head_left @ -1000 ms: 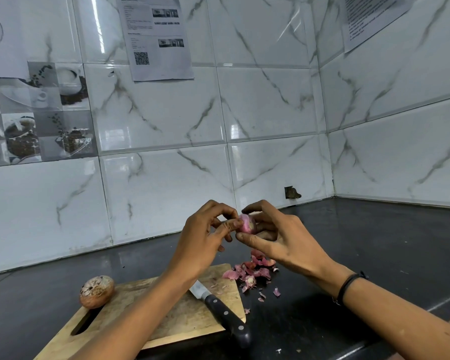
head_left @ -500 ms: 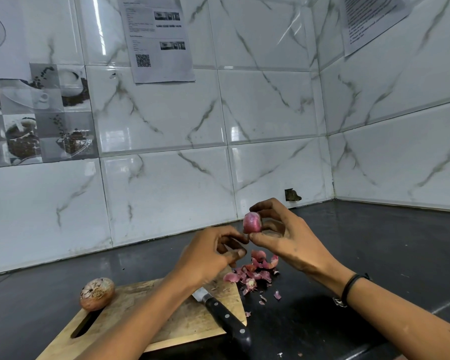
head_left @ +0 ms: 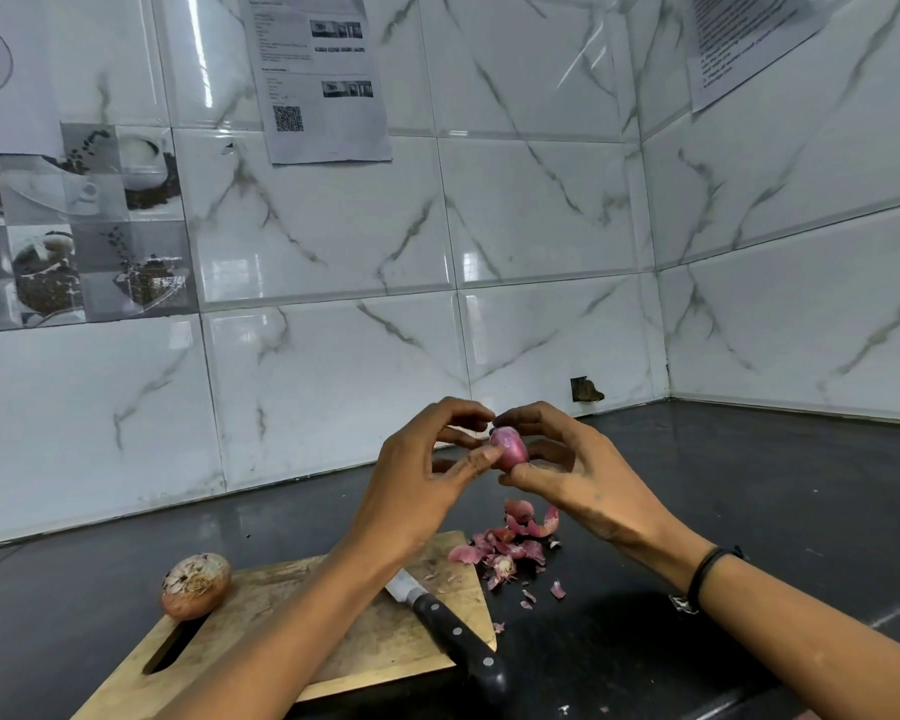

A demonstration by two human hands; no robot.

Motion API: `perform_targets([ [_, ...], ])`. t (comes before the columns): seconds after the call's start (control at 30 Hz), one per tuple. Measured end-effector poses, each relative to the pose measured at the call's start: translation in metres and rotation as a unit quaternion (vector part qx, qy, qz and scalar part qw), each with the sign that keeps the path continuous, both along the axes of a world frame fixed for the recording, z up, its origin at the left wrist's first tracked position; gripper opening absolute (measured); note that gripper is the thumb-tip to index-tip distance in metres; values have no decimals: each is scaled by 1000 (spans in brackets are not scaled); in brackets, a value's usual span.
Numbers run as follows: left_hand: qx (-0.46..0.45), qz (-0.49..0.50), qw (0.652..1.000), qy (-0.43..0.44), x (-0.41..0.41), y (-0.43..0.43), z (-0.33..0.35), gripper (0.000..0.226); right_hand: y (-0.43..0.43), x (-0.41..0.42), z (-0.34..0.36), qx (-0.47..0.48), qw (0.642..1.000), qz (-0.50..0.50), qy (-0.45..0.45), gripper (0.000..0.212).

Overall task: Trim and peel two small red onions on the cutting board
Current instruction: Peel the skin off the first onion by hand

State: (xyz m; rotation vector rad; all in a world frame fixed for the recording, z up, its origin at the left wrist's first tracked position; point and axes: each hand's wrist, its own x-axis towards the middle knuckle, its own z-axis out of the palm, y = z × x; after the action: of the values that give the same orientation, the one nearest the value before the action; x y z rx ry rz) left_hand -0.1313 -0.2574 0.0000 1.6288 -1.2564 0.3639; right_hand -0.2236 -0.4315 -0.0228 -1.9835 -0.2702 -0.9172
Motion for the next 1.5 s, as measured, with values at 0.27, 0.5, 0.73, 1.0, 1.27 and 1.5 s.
perform_targets([
  [0.27,2,-40,999,-14,7,1,-2,25,3,1,-2,20,995,71,67,48],
  [0.5,17,-53,998,-10,5,1,-3,18,1,5,-6,25,993,85,79,46],
  [0.73,35,-47,998,-24,5,2,-3,23,2,3,-8,18,994,75,76,48],
  [1.0,25,-14,999,-18,5,2,-2,15,4,3,-7,9,996,58,64,51],
  [1.27,18,2,999,-47,3,0,-3,16,-2,5,-6,38,995,73,53,48],
  [1.5,17,-21,1000,-8,7,4,-1,21,-2,4,-7,27,994,72,72,47],
])
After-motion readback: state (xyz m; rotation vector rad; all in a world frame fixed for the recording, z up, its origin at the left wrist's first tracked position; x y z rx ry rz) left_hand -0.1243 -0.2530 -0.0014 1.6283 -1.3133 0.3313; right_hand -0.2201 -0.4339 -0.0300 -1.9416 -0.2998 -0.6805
